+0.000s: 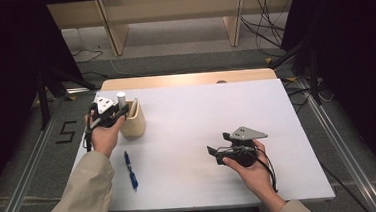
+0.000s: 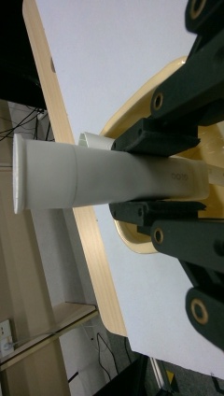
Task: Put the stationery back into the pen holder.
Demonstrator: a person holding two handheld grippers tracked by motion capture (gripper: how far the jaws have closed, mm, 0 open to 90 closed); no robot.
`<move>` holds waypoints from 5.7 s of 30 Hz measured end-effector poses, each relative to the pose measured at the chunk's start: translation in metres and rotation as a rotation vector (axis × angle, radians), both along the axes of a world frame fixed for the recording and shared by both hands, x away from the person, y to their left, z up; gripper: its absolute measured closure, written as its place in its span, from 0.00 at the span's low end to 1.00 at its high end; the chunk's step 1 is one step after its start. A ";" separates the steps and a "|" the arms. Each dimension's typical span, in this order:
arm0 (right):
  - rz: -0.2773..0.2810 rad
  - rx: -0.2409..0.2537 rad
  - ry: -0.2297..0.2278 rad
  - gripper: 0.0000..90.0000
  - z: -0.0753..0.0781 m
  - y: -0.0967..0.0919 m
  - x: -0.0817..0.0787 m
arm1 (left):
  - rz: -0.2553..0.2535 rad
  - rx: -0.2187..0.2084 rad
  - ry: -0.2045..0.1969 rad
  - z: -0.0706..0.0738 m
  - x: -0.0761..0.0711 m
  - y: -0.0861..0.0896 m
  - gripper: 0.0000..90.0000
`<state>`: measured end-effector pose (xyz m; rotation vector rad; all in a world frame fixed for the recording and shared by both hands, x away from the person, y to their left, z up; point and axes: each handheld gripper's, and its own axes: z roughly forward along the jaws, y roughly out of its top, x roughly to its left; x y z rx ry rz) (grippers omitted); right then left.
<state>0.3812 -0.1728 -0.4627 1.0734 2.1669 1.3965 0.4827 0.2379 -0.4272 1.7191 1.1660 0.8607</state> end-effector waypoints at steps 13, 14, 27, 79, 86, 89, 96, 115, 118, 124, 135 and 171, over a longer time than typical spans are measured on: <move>0.005 -0.003 0.001 0.24 0.000 0.001 0.000 | 0.012 0.013 0.016 -0.008 0.001 0.002 0.74; 0.005 -0.003 0.002 0.24 0.000 0.001 0.000 | 0.013 0.014 0.012 -0.008 0.000 0.002 0.72; 0.007 -0.004 0.003 0.24 0.000 0.001 0.000 | 0.012 -0.019 -0.022 0.002 -0.012 0.002 0.59; 0.017 -0.012 0.020 0.25 -0.003 0.003 -0.001 | -0.248 -0.047 0.150 -0.019 -0.132 -0.019 0.86; 0.021 -0.015 0.022 0.25 -0.004 0.003 0.000 | -0.255 -0.037 0.181 -0.023 -0.139 -0.018 0.93; 0.021 -0.014 0.022 0.25 -0.004 0.003 0.000 | -0.228 -0.013 0.184 -0.023 -0.140 -0.012 0.94; 0.022 -0.016 0.026 0.25 -0.005 0.004 0.000 | -0.117 -0.001 0.240 -0.033 -0.134 0.007 0.94; 0.023 -0.014 0.027 0.25 -0.005 0.005 0.000 | -0.038 0.023 0.335 -0.044 -0.123 0.018 0.99; 0.023 -0.015 0.027 0.25 -0.005 0.005 0.000 | -0.040 0.039 0.337 -0.047 -0.119 0.017 1.00; 0.023 -0.017 0.029 0.24 -0.005 0.005 -0.001 | -0.044 0.072 0.364 -0.056 -0.108 0.016 1.00; 0.022 -0.017 0.028 0.25 -0.005 0.005 0.000 | -0.055 0.084 0.390 -0.063 -0.099 0.016 1.00; 0.026 -0.020 0.028 0.25 -0.005 0.006 0.000 | -0.080 0.081 0.379 -0.067 -0.092 0.015 1.00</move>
